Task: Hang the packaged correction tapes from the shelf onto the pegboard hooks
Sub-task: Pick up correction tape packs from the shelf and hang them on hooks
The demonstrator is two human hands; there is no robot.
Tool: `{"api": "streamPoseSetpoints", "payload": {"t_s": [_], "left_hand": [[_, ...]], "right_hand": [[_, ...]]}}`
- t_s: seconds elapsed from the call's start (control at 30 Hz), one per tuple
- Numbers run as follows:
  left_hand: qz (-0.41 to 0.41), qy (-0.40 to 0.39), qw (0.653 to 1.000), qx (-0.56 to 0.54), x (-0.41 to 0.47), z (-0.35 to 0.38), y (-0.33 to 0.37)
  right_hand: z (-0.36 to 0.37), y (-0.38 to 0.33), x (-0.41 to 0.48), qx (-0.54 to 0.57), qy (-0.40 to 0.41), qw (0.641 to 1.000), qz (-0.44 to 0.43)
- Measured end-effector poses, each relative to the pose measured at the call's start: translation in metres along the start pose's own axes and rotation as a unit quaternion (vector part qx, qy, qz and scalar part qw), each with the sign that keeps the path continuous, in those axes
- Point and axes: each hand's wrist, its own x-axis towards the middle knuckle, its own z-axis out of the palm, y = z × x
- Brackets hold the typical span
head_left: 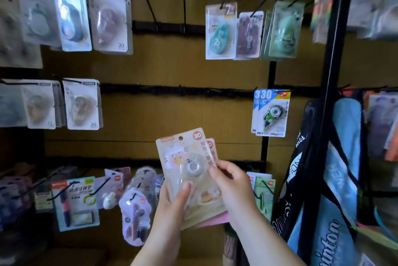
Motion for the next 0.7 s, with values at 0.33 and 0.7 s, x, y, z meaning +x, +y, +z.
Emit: {"api": "streamPoseSetpoints", "payload": {"t_s": [0.33,0.7], "left_hand": [[0.03,-0.041,0.999,0.014,0.023,0.008,0.011],[0.026,-0.044,0.998,0.042,0.05,-0.005,-0.002]], "right_hand": [[0.005,-0.036,0.035,0.079,0.076,0.994,0.011],[-0.022,-0.043,0.07,-0.021,0.125,0.988,-0.091]]}}
